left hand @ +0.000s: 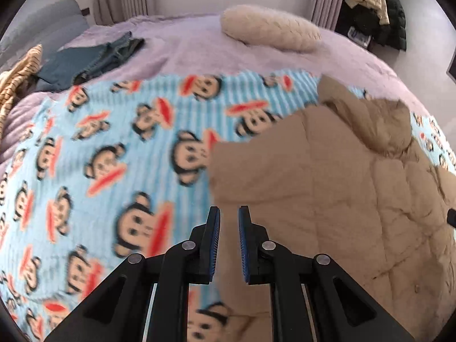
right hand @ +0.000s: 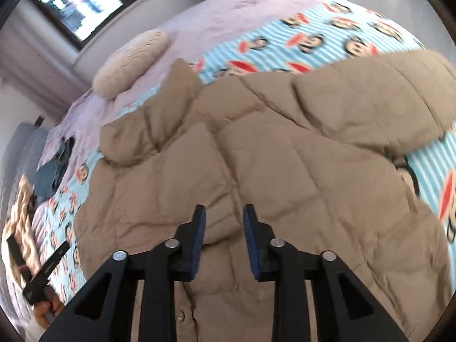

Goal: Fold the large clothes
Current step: 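Open the left tool and release the folded side onto the jacket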

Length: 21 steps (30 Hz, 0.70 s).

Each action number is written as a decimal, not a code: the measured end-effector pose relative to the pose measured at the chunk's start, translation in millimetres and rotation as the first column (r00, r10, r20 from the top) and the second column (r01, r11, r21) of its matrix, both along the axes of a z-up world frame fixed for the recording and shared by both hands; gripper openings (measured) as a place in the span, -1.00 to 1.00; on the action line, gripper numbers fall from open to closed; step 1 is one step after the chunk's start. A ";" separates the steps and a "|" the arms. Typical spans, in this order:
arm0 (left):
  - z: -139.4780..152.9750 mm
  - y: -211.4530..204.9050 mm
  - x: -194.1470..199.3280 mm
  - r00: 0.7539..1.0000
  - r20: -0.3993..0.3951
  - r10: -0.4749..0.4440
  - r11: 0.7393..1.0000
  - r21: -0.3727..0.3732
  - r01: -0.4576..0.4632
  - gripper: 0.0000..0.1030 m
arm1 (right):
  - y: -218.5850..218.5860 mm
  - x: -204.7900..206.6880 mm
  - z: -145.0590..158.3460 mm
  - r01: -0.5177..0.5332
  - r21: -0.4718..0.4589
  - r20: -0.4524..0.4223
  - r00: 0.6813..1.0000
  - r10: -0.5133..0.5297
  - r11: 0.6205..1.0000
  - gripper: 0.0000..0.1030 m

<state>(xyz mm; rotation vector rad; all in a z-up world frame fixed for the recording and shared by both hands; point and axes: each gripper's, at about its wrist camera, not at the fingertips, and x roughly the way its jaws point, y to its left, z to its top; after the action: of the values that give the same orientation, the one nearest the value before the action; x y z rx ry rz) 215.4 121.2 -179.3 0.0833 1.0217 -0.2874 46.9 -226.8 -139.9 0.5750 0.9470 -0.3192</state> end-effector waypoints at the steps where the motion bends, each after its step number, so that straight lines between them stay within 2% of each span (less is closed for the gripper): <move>1: -12.2 -8.2 0.2 1.000 -0.028 0.009 1.000 0.005 -0.009 -0.71 | 4.3 5.5 -5.4 -0.035 0.000 -0.011 0.999 0.035 0.999 -0.59; 3: -26.3 -15.1 0.0 0.998 -0.054 0.031 0.999 0.009 -0.031 -0.71 | 10.8 13.9 -19.2 -0.074 -0.004 -0.051 0.996 0.073 0.997 -0.60; 5: -36.9 -21.1 0.1 0.997 -0.050 0.051 0.998 0.033 -0.050 -0.71 | 8.0 18.9 -42.4 -0.070 0.001 -0.109 0.992 0.069 0.998 -0.61; 7: -39.1 -24.7 1.1 0.997 -0.048 0.054 0.997 0.051 -0.051 -0.71 | -1.7 20.8 -52.5 -0.054 0.024 -0.099 0.994 0.056 0.998 -0.67; 10: -32.4 -28.6 1.8 0.997 -0.056 0.054 0.995 0.085 -0.049 -0.71 | -10.0 17.5 -43.5 -0.027 0.018 -0.094 0.995 0.029 0.999 -0.66; 11: -29.1 -28.6 1.2 0.997 -0.056 0.055 0.995 0.092 -0.050 -0.71 | -11.9 14.8 -39.3 -0.027 0.018 -0.091 0.995 0.029 0.999 -0.58; 12: -24.0 -29.4 -0.6 0.997 -0.054 0.057 0.994 0.098 -0.051 -0.71 | -14.4 10.6 -34.8 -0.034 0.025 -0.089 0.995 0.036 0.999 -0.58; 16: -9.2 -32.9 -14.2 0.996 -0.071 0.058 0.996 0.067 -0.053 -0.71 | -22.1 -11.2 -22.9 -0.039 0.065 -0.094 0.995 0.045 0.997 -0.58; 18: -4.5 -40.5 -24.7 0.995 -0.092 0.046 0.998 0.056 -0.041 -0.71 | -27.6 -24.7 -17.8 -0.029 0.087 -0.098 0.995 0.037 0.996 -0.49; 20: -2.4 -50.3 -37.4 0.993 -0.115 0.029 0.999 0.037 -0.025 -0.70 | -31.5 -40.2 -15.2 -0.013 0.108 -0.099 0.995 0.024 0.994 -0.25; 21: -2.1 -56.1 -45.6 0.991 -0.134 0.017 1.000 0.013 -0.015 -0.60 | -34.0 -47.7 -13.8 -0.006 0.118 -0.100 0.995 0.018 0.993 -0.22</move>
<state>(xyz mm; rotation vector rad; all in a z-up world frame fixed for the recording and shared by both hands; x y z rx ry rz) 169.8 65.1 -181.4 0.0675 1.1567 -0.2750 -0.8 -260.8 -153.7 0.6651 1.0714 -0.2851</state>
